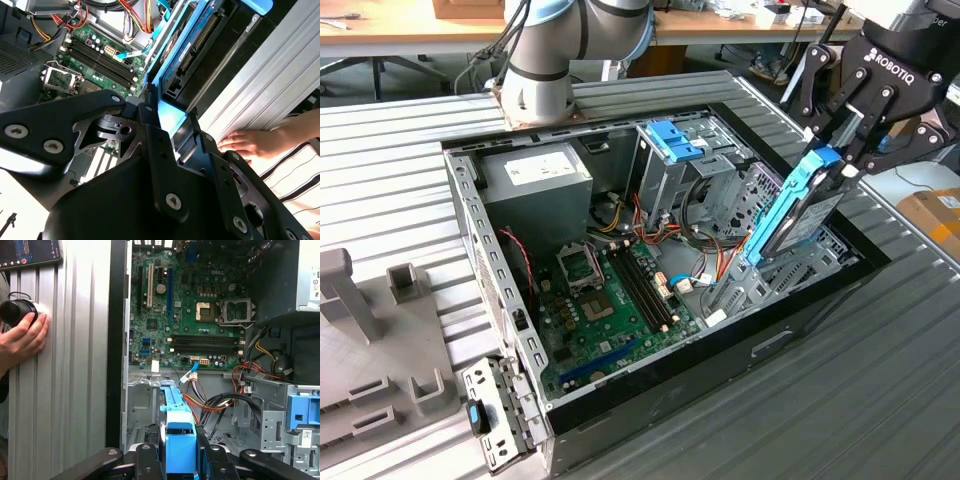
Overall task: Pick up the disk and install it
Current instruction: 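Pick up the disk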
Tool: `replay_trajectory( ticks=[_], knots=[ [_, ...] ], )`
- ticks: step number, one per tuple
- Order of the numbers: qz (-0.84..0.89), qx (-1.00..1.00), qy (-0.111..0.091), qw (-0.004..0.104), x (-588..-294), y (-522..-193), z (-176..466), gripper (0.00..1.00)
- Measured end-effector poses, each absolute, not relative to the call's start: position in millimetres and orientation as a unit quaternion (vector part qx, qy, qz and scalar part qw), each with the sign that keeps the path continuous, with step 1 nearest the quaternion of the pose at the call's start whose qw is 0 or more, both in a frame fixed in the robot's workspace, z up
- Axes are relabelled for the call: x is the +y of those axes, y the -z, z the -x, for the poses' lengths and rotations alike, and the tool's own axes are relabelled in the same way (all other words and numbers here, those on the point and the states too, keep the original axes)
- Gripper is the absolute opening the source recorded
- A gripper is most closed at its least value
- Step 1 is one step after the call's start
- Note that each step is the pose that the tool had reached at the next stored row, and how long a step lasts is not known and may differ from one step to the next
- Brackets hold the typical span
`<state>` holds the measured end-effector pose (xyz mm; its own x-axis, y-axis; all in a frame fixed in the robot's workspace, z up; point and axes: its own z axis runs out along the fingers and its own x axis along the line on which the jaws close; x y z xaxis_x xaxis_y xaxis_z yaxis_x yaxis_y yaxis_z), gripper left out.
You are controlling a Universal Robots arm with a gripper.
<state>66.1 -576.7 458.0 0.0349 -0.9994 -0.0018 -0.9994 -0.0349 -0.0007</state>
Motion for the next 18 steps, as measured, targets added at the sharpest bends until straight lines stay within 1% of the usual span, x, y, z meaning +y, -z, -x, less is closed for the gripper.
replay_trajectory(
  ticks=[10,18],
  knots=[
    [0.719,0.695,0.0,0.001,-577,-450,-72,0.36],
    [0.719,0.695,0.0,0.001,-577,-434,-72,0.36]
  ],
)
